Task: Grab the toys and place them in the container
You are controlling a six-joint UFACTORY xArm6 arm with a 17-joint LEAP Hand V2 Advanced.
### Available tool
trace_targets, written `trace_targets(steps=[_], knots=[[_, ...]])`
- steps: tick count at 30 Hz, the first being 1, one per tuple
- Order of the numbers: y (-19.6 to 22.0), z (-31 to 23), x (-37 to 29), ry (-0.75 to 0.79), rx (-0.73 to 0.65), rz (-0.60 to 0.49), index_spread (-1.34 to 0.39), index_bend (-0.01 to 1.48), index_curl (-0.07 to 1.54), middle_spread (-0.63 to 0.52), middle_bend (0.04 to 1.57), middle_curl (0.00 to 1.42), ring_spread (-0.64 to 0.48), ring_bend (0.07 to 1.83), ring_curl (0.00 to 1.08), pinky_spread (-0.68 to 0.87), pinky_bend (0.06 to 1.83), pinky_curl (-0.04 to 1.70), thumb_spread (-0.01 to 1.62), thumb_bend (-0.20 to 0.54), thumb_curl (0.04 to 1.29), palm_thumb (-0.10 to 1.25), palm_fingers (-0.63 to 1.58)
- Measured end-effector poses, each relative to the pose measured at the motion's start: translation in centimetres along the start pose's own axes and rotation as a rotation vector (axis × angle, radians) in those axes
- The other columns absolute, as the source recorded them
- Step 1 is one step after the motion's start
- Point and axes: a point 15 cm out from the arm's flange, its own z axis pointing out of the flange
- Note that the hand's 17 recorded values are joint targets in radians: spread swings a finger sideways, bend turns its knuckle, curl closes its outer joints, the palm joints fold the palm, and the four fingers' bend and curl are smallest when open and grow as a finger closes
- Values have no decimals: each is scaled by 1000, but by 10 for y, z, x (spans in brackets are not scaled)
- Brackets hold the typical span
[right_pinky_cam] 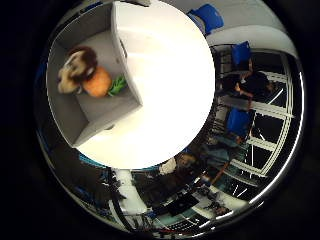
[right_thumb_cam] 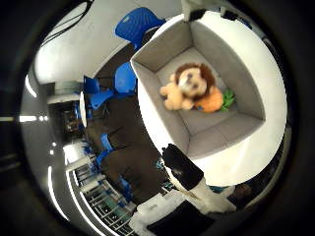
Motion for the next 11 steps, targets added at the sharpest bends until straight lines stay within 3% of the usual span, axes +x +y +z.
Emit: trace_targets(steps=[11], knots=[[33,-50,20,2,71,9,-433,174,322,23,210,313,215,324,230,473,444,342,1227,-16,309,537,138]])
